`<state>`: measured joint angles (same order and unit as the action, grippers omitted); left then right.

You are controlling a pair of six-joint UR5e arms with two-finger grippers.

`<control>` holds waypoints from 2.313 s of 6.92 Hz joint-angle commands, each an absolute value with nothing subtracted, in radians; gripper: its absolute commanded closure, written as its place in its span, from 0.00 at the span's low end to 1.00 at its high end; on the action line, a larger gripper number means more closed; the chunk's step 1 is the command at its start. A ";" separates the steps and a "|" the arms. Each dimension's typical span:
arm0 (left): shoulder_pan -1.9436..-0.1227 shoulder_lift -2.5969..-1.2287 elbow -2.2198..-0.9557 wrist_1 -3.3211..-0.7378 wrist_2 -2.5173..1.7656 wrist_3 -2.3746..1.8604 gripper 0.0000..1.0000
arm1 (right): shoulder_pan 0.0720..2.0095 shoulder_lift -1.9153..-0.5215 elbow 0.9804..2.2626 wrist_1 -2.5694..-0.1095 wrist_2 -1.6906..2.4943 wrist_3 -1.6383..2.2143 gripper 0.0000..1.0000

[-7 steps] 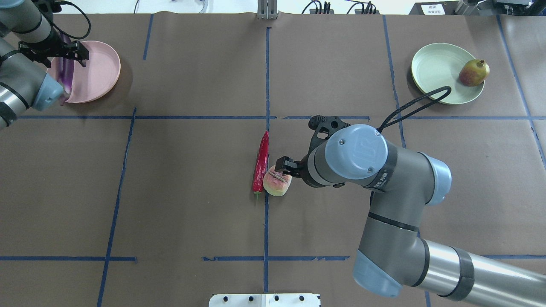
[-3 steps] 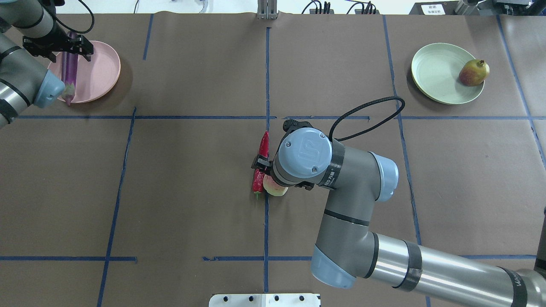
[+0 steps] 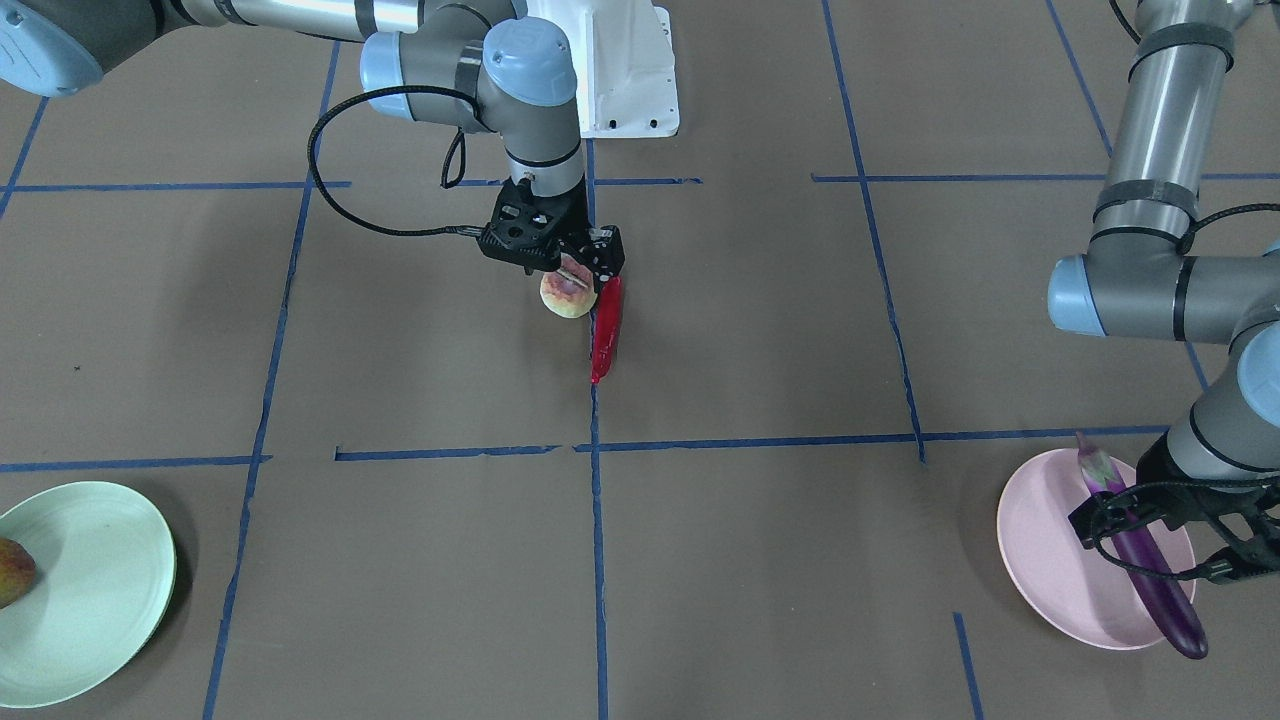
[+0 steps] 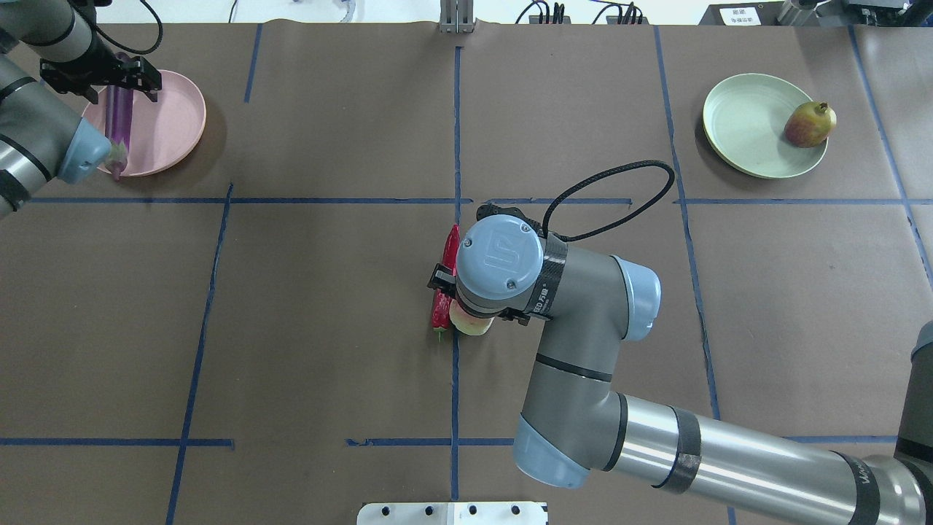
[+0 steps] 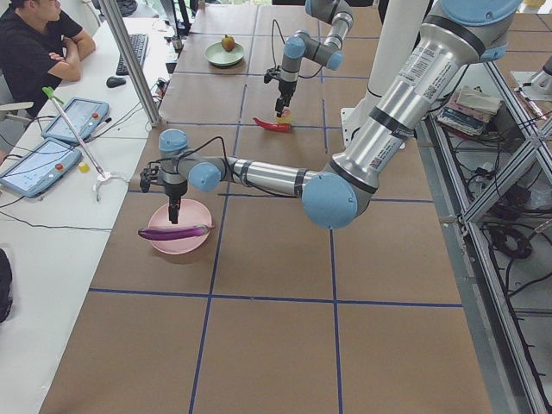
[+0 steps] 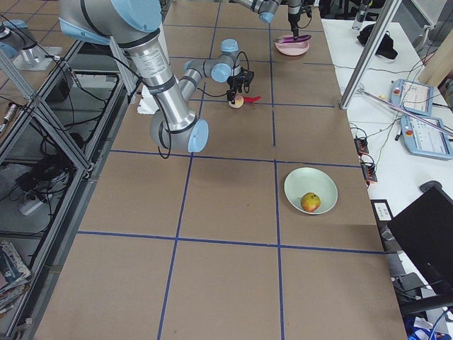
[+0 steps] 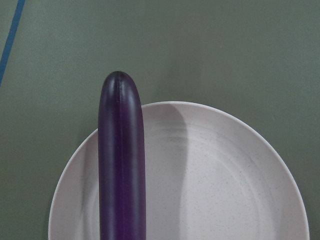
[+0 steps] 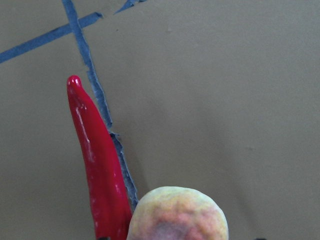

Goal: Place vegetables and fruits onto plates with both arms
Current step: 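Lower the right gripper onto the peach and close it, then carry the peach to the green plate while the left gripper reaches for the chili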

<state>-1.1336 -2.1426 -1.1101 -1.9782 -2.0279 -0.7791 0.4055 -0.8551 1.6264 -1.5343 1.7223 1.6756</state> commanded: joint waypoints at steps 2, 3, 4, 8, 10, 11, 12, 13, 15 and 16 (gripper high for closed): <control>-1.134 -2.135 -1.143 -1.970 -2.028 -0.790 0.00 | 0.405 -0.838 1.588 -1.529 1.721 1.678 0.00; -1.132 -2.135 -1.146 -1.970 -2.028 -0.792 0.00 | 0.400 -0.836 1.563 -1.528 1.721 1.677 0.00; -1.132 -2.134 -1.153 -1.970 -2.028 -0.792 0.00 | 0.400 -0.830 1.557 -1.529 1.721 1.680 0.01; -1.120 -2.137 -1.218 -1.970 -2.089 -0.898 0.00 | 0.444 -0.918 1.697 -1.569 1.723 1.663 1.00; -1.010 -2.129 -1.360 -1.976 -2.160 -1.039 0.00 | 0.616 -1.023 1.775 -1.609 1.724 1.396 1.00; -0.900 -2.134 -1.438 -1.973 -2.139 -1.117 0.00 | 0.737 -1.055 1.735 -1.608 1.726 1.202 1.00; -0.821 -2.152 -1.475 -1.971 -2.132 -1.126 0.00 | 0.826 -1.055 1.633 -1.595 1.726 1.098 1.00; -0.754 -2.192 -1.514 -1.965 -2.064 -1.132 0.00 | 0.904 -1.051 1.514 -1.560 1.726 1.013 1.00; -0.651 -2.259 -1.545 -1.843 -2.003 -1.149 0.00 | 1.000 -1.014 1.224 -1.293 1.726 0.968 1.00; -0.590 -2.269 -1.545 -1.842 -1.935 -1.149 0.00 | 1.027 -0.991 1.160 -1.286 1.723 0.919 1.00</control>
<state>-0.6551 -2.2441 -1.5393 -1.8701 -1.9965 -1.1459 0.9860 -1.0190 1.2714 -1.3418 1.7255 0.9671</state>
